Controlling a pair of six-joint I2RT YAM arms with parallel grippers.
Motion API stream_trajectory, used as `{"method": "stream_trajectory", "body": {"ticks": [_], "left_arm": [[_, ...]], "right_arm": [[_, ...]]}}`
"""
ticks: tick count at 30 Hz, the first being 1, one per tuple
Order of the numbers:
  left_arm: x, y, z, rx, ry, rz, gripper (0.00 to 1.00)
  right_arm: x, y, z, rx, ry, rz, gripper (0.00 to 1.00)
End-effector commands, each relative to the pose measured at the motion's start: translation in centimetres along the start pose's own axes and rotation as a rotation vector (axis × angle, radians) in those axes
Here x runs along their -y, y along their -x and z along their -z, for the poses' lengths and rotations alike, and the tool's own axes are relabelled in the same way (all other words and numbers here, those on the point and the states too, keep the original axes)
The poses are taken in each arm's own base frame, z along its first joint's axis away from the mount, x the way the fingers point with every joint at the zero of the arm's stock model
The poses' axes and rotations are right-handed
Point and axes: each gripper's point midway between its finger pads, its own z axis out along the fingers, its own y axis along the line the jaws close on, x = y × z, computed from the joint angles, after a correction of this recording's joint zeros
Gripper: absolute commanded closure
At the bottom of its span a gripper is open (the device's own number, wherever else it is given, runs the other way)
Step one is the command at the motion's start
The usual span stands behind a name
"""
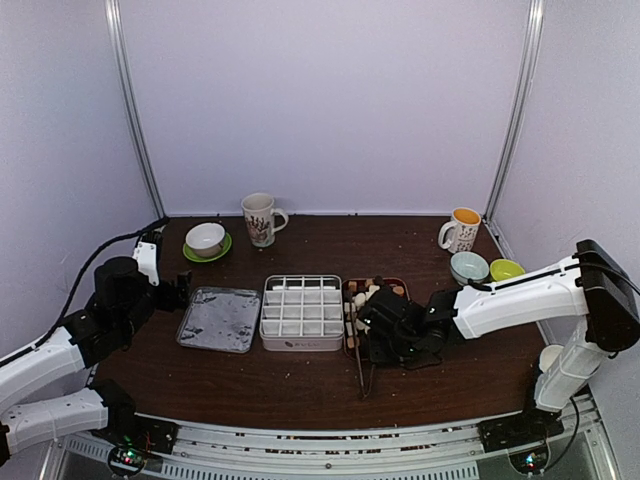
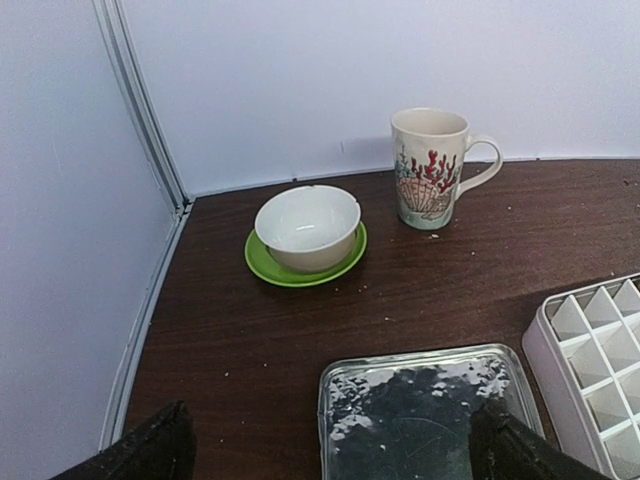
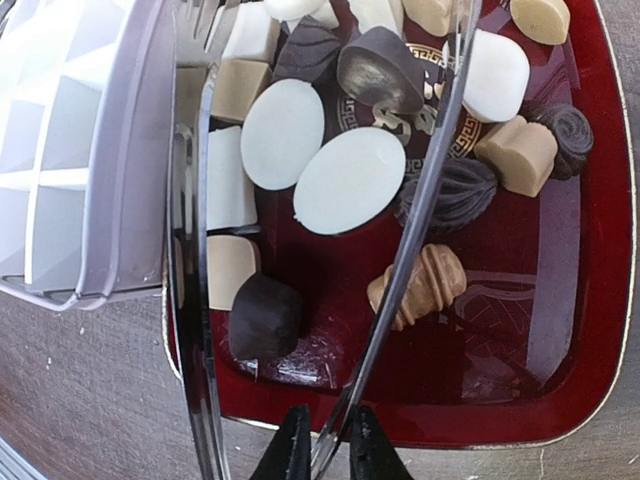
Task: Pack the chocolate
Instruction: Pick up the clamp from the plate.
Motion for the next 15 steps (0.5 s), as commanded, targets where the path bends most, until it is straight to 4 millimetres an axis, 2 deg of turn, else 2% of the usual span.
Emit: {"method": "stream_trajectory", "body": {"ticks": [1,8,15], "left_arm": [[-0.4,0.3,0.0,0.009,0.02,0.024,0.02],[-0.4,0.4,0.1,0.013,0.02,0.027,0.02],[-0.5,0.5,0.1,0.013,0.02,0.033,0.02]], "right_arm": [[1.1,0.0,-0.4,0.011,-0.018,-0.035,0.86],[1.6,0.1,-0.4,0.015,-0.007,-0.058,0.91],[2.5,2.1,2.0,0.111,-0.024,-0.072,0.97]]}}
